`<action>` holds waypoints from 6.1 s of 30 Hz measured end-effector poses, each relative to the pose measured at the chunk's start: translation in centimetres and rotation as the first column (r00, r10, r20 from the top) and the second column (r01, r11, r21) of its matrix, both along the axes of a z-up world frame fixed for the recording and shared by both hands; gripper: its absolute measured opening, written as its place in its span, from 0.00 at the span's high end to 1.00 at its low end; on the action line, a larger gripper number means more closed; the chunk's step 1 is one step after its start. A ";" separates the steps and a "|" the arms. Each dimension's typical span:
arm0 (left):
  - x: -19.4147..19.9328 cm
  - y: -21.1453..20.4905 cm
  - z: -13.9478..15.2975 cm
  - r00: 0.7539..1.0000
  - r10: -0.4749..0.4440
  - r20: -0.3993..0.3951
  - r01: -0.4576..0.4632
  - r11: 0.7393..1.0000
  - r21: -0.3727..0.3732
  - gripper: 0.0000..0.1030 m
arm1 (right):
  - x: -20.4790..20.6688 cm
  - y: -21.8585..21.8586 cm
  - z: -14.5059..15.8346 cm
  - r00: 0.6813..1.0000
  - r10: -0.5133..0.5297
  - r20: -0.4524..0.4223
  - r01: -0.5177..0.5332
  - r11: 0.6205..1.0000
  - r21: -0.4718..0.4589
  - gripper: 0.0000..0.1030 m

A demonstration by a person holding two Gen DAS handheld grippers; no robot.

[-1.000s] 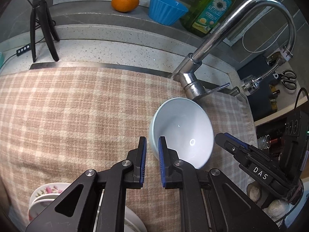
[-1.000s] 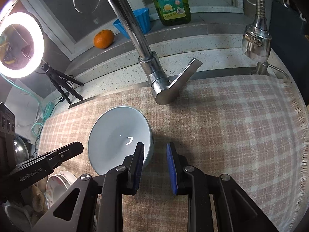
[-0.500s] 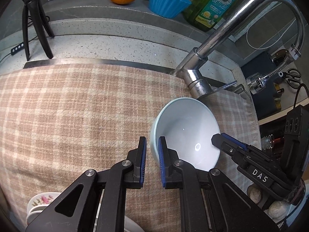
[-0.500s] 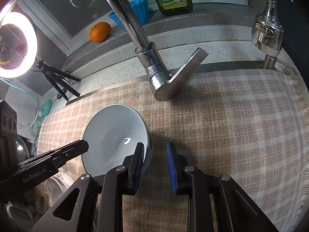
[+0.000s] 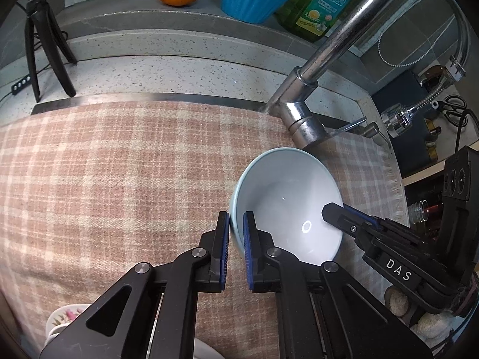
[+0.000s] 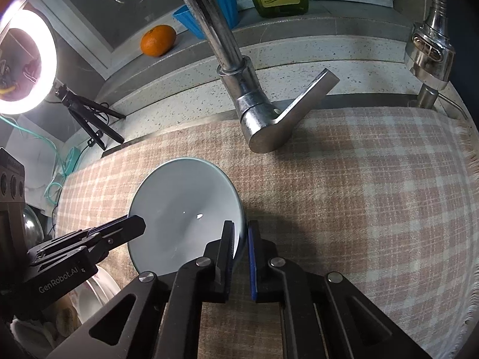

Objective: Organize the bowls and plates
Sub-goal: 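Lift and carry the white bowl with both tools toward the steel bowls, then lower the white bowl into the nested steel bowls with both tools, then open and regrip the right tool on the bowl stack rim while the left tool holds it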

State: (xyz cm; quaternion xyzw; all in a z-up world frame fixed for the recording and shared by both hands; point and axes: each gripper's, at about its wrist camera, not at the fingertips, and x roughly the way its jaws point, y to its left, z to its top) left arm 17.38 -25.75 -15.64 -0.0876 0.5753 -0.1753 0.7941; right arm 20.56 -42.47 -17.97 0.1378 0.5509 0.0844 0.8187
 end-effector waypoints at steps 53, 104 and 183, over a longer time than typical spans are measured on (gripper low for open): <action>-9.5 17.6 8.4 0.983 0.131 0.129 -0.120 0.989 -0.089 0.92 | -8.3 16.2 9.1 0.981 0.142 0.136 -0.141 0.990 -0.019 0.92; -15.4 39.4 3.8 0.917 0.398 0.033 -0.396 0.917 -0.047 0.92 | -10.4 42.1 4.4 0.878 0.477 0.029 -0.474 0.877 -0.080 0.92; -15.4 41.8 1.0 0.900 0.436 0.015 -0.435 0.900 -0.031 0.90 | -9.1 39.0 2.3 0.927 0.376 0.006 -0.376 0.926 0.022 0.83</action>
